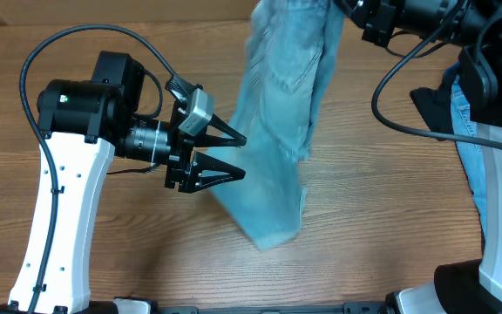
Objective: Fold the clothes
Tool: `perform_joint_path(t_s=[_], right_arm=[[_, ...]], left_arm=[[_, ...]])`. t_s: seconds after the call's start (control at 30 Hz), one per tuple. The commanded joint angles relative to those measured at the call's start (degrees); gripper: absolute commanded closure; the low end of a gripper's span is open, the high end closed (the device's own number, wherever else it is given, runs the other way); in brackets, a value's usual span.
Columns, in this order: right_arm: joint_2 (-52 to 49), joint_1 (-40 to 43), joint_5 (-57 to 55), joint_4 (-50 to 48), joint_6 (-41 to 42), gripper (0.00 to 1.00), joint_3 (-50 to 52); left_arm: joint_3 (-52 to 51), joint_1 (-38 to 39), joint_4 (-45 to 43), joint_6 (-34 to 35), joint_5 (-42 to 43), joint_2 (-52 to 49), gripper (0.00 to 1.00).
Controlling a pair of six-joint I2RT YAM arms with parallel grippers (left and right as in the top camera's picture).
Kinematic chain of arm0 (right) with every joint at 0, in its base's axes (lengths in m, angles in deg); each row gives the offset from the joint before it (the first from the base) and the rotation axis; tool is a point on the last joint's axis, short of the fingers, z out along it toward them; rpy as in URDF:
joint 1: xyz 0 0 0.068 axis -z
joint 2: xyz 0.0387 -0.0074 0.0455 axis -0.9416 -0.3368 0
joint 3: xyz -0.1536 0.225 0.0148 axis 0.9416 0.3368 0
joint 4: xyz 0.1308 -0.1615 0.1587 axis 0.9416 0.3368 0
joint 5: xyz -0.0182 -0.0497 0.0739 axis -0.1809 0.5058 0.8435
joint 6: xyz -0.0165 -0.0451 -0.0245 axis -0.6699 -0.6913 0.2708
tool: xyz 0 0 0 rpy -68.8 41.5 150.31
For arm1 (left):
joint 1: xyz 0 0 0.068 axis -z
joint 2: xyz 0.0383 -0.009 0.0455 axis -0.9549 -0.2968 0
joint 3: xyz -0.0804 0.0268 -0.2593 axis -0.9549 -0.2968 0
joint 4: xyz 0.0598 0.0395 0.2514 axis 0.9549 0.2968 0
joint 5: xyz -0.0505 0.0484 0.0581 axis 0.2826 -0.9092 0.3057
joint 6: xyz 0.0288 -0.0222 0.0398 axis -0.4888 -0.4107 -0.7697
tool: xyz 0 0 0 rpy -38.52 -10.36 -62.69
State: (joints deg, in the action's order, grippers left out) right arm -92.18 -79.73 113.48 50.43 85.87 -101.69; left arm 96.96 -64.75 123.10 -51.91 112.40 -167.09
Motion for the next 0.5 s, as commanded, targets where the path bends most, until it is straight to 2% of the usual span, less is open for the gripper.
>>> perform_joint_path(t_s=[0.0, 0.13, 0.27, 0.4, 0.47], right_arm=[[2.01, -0.2, -0.17, -1.18, 0.87, 0.96, -2.36], [1.79, -0.22, -0.61, -1.9, 1.73, 0.96, -2.36], [-0.9, -3.48, -0.11, -1.68, 2.95, 0.96, -2.36], [-4.28, -8.37, 0.31, 0.33, -0.42, 0.96, -2.36], [-5.77, -9.77, -0.2, 3.61, -4.26, 0.96, -2.36]], left_arm=[[-0.04, 0.39, -1.68, 3.72, -0.52, 0.13, 0.36], [-0.04, 0.31, -3.37, 7.04, -4.39, 0.13, 0.28], [-0.02, -1.44, -4.44, 8.44, -5.35, 0.15, 0.27], [-0.04, -6.75, -10.91, 21.73, -5.42, 0.17, 0.28], [-0.04, -9.46, -12.79, 25.66, -5.51, 0.15, 0.27]])
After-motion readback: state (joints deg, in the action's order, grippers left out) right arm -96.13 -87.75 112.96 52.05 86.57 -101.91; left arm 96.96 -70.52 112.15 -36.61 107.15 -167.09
